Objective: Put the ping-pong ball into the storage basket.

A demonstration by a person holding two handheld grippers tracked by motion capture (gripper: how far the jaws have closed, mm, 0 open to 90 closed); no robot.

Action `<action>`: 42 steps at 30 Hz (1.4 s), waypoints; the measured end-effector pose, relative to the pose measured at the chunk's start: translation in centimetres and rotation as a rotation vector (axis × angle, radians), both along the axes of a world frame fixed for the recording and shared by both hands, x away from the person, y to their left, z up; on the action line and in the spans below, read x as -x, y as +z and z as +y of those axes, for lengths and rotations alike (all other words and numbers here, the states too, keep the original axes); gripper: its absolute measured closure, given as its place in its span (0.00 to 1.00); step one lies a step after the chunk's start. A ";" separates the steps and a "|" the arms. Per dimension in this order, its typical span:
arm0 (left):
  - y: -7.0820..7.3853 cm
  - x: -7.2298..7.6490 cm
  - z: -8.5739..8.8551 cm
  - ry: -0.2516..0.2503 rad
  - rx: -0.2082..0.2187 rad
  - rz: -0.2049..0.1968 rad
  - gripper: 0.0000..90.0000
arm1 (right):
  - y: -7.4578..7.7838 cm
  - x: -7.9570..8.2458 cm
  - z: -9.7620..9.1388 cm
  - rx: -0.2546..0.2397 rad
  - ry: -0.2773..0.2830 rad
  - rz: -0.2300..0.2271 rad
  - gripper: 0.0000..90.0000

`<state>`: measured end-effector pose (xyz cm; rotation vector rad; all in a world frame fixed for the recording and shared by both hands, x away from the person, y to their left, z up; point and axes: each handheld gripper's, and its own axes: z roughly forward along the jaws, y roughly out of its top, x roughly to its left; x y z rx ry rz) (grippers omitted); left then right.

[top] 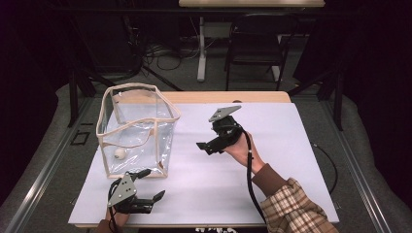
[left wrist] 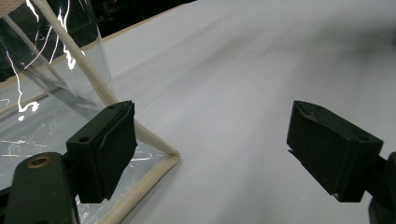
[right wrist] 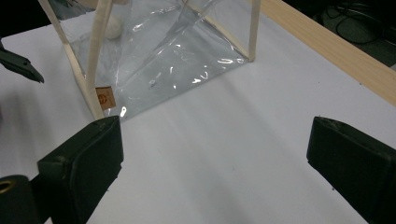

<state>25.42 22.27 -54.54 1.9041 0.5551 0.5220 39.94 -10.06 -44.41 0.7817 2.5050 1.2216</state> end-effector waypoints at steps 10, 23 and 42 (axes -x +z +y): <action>0.0 0.0 0.0 0.004 -0.003 0.002 0.18 | -0.9 1.6 -2.2 0.007 -0.027 -0.001 0.04; 0.0 0.0 0.0 0.003 -0.004 0.003 0.18 | -2.4 3.3 -4.4 0.017 -0.046 -0.001 0.04; 0.0 0.1 0.0 0.007 -0.004 0.001 0.18 | -5.0 6.4 -8.5 0.003 -0.111 -0.023 0.03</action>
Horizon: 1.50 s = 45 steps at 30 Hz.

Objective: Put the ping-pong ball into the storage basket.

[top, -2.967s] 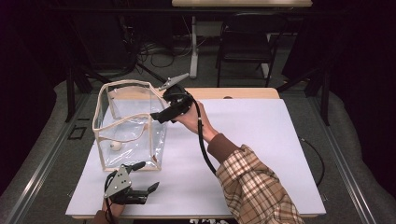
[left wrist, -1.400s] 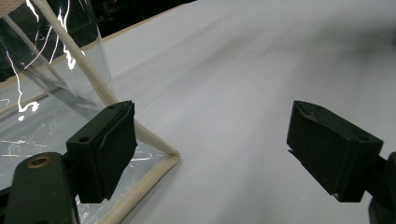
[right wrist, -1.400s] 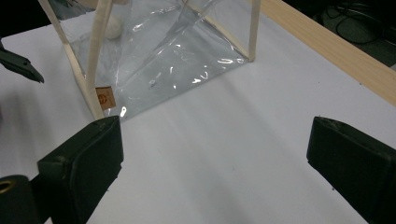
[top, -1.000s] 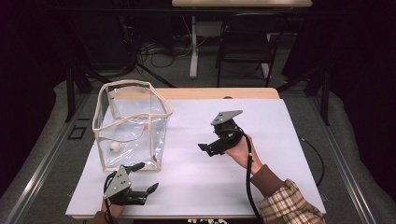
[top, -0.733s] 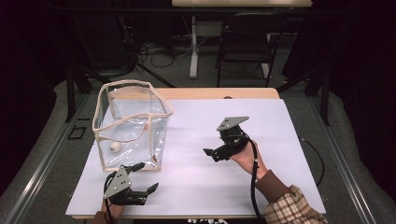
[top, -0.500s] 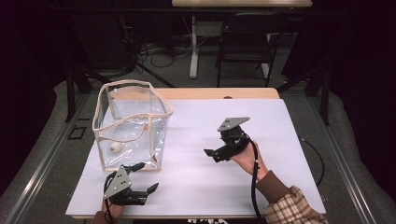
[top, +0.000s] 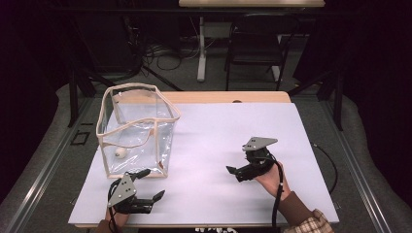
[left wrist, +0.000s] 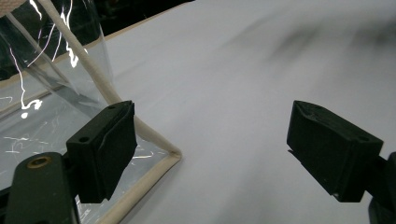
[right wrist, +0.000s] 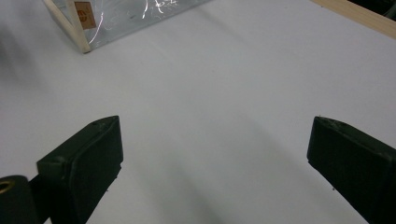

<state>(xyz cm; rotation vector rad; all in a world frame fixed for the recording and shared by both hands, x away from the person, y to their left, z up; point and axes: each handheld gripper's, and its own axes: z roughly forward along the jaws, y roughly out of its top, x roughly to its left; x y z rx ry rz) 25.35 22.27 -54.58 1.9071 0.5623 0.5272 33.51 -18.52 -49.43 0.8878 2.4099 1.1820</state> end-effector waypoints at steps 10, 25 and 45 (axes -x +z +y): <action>0.0 0.0 0.0 0.001 0.000 0.001 0.18 | -1.0 1.5 -1.6 0.003 -0.023 -0.018 0.03; 0.0 0.1 0.1 0.002 -0.003 0.001 0.18 | -2.3 3.7 -3.5 0.015 -0.036 -0.051 0.02; 0.0 0.1 0.1 0.003 -0.003 0.003 0.18 | -3.7 6.3 -6.3 -0.013 -0.054 -0.102 0.01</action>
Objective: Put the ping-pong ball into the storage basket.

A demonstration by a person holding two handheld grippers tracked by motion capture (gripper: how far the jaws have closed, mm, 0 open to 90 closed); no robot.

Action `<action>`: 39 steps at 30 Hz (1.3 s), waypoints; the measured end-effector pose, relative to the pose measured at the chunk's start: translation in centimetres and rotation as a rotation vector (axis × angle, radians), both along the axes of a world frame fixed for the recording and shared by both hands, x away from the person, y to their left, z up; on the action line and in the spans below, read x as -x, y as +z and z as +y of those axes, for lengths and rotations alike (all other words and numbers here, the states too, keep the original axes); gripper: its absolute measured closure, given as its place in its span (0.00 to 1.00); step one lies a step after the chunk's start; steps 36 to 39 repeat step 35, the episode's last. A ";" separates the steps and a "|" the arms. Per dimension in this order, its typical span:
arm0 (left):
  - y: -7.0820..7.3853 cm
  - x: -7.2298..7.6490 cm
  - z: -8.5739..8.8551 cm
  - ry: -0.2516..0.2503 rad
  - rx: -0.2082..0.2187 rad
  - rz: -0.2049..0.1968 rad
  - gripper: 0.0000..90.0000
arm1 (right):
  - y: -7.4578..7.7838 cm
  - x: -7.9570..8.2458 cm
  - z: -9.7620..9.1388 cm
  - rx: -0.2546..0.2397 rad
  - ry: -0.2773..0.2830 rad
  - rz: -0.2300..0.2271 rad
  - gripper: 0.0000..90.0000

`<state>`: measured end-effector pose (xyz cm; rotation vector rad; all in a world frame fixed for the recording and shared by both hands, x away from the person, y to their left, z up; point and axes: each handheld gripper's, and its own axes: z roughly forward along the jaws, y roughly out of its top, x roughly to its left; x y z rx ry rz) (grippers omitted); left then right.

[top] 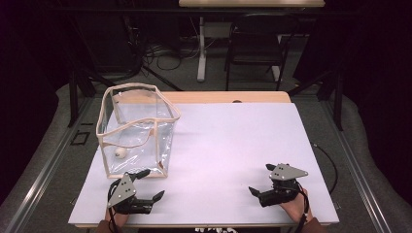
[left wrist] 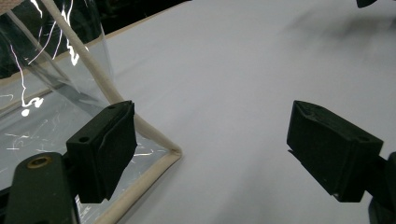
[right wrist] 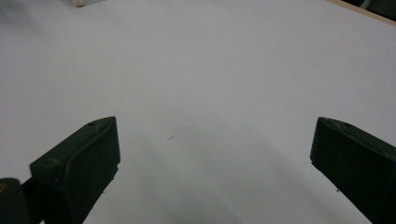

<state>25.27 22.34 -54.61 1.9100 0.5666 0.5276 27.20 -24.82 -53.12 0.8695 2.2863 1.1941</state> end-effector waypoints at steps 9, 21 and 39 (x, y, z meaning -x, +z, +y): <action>0.0 -0.1 0.0 0.002 -0.003 0.000 0.18 | -0.2 0.9 -1.0 -0.023 -0.007 -0.037 0.01; -0.1 0.0 0.0 0.002 -0.004 0.004 0.18 | -1.0 2.2 -2.2 -0.051 -0.037 -0.092 0.01; 0.0 -0.1 0.0 0.002 -0.013 0.007 0.18 | -1.2 2.6 -2.6 -0.058 -0.057 -0.118 0.00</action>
